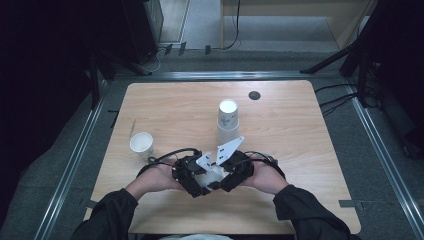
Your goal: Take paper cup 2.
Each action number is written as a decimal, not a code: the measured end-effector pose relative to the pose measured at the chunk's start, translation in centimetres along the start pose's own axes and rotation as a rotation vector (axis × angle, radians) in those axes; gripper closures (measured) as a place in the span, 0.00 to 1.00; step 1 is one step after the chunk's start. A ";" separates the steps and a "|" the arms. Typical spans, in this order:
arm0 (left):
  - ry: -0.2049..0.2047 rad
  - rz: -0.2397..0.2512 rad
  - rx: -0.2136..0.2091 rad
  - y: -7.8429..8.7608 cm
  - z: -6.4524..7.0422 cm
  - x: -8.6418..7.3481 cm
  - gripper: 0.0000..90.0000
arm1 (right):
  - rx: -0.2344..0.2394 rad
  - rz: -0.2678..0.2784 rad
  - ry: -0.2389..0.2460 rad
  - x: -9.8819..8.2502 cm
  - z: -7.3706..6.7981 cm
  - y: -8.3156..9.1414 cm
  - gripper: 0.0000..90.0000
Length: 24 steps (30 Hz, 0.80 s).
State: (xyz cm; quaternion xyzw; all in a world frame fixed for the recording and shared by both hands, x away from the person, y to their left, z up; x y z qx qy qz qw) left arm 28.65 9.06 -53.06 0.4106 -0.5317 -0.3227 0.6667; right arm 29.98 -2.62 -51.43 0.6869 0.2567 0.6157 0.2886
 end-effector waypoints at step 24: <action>0.061 0.332 0.009 3.5 -0.3 -0.2 0.11 | 0.043 0.221 -0.039 2.0 1.0 4.4 0.37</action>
Point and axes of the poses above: each handheld gripper's, and its own axes: y roughly backward along the jaws, x roughly out of its top, z roughly to its right, the point moved 5 cm from there along -y, roughly forward along the jaws, and after that the axes turned 3 degrees about -x, right-handed, at the moved point
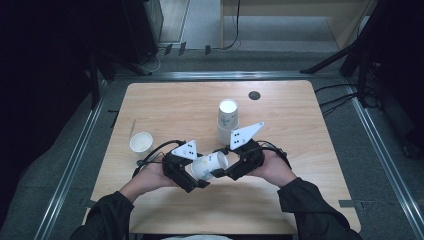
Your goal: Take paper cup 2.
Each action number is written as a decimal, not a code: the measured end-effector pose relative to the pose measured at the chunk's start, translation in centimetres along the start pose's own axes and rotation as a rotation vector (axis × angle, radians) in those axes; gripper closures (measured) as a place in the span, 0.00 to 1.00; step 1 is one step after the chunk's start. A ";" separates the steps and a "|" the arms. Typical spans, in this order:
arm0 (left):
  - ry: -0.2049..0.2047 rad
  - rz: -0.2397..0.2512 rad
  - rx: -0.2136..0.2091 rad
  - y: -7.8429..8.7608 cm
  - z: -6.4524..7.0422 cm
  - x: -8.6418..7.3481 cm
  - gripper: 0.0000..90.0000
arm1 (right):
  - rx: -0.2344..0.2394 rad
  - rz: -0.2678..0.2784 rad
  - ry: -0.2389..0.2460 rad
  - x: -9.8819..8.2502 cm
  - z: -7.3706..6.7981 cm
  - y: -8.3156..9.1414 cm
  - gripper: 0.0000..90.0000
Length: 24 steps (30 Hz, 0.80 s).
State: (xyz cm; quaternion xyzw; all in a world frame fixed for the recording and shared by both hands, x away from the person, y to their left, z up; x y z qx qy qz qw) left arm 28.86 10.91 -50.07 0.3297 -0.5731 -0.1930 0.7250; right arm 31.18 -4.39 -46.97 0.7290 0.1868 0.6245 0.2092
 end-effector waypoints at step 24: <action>-0.012 0.071 -0.045 1.0 0.5 0.0 0.26 | 0.075 0.039 -0.025 0.9 -0.6 -0.2 0.38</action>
Point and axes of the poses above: each handheld gripper's, and its own axes: y roughly backward along the jaws, x roughly out of its top, z roughly to its right, the point moved 5 cm from there along -y, roughly forward along the jaws, and after that the axes turned 3 degrees about -x, right-handed, at the moved point
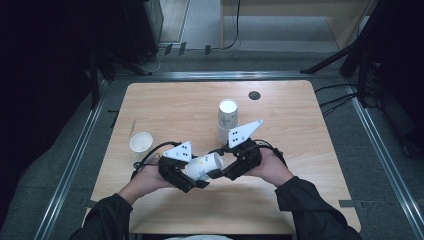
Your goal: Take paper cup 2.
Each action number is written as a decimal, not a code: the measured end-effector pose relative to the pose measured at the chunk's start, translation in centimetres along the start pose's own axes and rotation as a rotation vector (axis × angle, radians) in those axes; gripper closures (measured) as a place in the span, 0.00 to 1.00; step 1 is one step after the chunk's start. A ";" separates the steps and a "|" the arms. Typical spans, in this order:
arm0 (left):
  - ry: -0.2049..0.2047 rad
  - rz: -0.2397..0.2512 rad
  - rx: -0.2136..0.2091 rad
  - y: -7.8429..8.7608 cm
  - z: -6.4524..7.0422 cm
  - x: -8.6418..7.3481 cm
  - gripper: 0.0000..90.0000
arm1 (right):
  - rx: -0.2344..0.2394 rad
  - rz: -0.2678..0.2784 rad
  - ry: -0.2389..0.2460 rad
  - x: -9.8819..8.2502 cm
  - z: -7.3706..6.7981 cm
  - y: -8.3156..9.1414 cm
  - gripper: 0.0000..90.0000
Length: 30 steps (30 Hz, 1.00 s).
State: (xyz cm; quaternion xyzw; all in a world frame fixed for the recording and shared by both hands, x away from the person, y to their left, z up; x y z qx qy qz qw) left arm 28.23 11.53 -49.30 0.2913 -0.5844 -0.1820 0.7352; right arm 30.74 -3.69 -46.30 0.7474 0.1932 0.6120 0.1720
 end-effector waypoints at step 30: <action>0.015 -0.259 -0.018 -1.2 -1.8 -0.1 0.31 | -0.197 -0.126 0.032 -3.2 0.6 0.3 0.24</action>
Point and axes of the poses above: each handheld gripper's, and its own axes: y roughly backward along the jaws, x roughly out of its top, z roughly to its right, the point moved 5 cm from there along -y, roughly forward along the jaws, and after that the axes turned 3 degrees about -x, right-handed, at the moved point
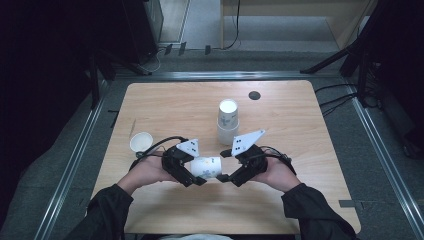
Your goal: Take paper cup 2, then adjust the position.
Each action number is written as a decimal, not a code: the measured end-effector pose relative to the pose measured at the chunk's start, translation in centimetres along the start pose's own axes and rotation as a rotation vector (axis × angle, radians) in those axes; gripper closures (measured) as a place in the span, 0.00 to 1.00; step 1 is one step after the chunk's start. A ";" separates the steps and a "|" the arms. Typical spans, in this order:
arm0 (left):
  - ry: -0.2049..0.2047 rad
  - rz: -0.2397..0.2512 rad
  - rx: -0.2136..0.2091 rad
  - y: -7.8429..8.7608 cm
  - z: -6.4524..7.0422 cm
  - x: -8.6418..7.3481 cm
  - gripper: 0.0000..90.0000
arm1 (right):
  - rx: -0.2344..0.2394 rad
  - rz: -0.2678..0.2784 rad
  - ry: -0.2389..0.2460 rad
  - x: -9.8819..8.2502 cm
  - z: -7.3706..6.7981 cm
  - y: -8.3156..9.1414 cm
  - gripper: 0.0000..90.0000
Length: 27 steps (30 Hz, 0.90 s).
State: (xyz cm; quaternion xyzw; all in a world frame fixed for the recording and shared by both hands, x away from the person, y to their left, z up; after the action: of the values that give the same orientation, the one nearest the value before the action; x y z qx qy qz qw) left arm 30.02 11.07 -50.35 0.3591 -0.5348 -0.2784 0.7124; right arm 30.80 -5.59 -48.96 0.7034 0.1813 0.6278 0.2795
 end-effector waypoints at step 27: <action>-0.029 -0.203 -0.058 -3.2 1.8 0.4 0.30 | 0.091 -0.175 0.082 -2.3 -1.9 -3.7 0.31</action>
State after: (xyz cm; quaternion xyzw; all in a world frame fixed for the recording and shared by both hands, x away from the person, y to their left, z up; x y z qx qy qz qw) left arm 28.34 8.50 -52.39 0.3865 -0.4978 -0.3696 0.6828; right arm 28.97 -3.80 -52.94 0.6706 0.2818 0.6204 0.2932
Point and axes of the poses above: each handheld gripper's, and its own axes: y roughly backward along the jaws, x roughly out of its top, z roughly to its right, the point moved 5 cm from there along -y, roughly forward along the jaws, and after that the axes turned 3 degrees about -x, right-handed, at the moved point
